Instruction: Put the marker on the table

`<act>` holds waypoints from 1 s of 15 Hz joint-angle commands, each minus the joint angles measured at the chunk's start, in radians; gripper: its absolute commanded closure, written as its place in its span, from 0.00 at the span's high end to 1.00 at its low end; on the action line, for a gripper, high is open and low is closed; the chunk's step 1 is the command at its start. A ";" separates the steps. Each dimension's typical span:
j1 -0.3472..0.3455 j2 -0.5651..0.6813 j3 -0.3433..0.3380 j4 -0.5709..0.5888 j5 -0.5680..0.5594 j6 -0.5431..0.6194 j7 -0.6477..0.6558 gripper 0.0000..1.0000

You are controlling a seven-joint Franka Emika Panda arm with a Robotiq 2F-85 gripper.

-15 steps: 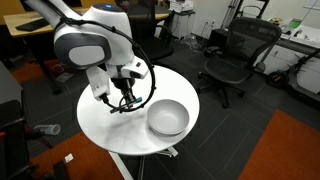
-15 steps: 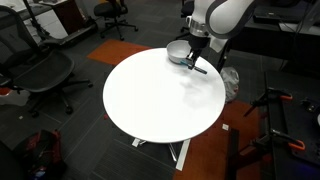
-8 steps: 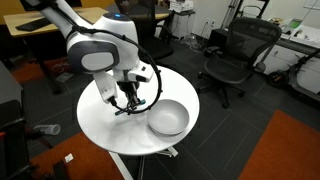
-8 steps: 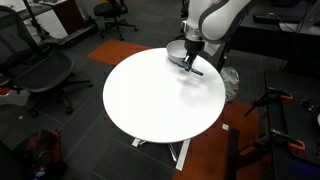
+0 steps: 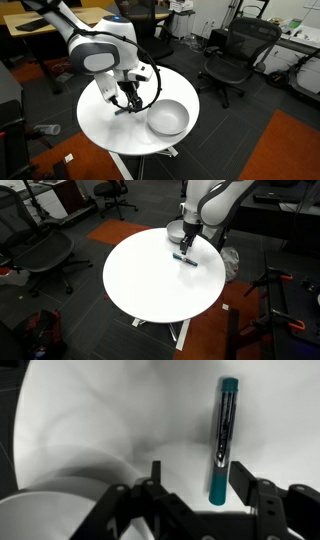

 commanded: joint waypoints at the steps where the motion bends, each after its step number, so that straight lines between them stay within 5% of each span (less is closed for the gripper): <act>1: 0.037 -0.129 -0.038 -0.085 -0.051 0.026 0.045 0.99; 15: 0.014 -0.587 -0.031 -0.171 -0.062 -0.132 -0.001 1.00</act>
